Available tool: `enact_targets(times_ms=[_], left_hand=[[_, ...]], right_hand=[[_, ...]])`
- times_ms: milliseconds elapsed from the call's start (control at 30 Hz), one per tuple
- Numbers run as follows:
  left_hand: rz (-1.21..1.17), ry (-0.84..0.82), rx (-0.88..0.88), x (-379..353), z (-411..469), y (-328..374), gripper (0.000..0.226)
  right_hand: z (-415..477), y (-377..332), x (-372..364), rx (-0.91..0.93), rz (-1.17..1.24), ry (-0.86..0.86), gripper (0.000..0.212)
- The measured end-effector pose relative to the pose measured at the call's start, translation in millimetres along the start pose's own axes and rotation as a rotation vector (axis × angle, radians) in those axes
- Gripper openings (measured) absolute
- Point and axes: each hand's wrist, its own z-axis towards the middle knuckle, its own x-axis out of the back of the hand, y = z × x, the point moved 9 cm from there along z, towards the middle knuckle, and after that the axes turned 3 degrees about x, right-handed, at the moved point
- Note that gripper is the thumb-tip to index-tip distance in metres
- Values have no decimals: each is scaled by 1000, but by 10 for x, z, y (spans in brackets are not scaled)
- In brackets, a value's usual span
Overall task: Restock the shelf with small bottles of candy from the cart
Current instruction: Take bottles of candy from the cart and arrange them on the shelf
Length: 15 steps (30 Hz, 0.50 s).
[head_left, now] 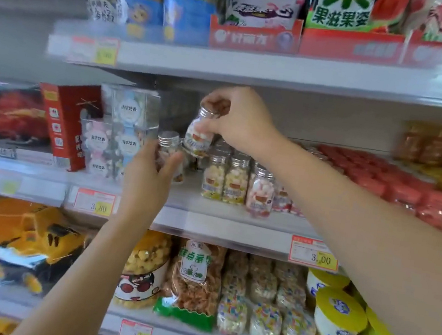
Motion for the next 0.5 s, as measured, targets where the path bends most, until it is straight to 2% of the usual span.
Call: enact_targets(times_ms=[100, 267, 500], left_hand=[[108, -42, 68, -152, 104, -140, 25], [150, -85, 152, -361, 273, -245, 33], [226, -211, 174, -514, 463, -262, 41]], right_hand=[[198, 165, -236, -54, -40, -32, 36], [507, 419, -485, -156, -146, -120, 40], [640, 697, -711, -252, -326, -267, 41]])
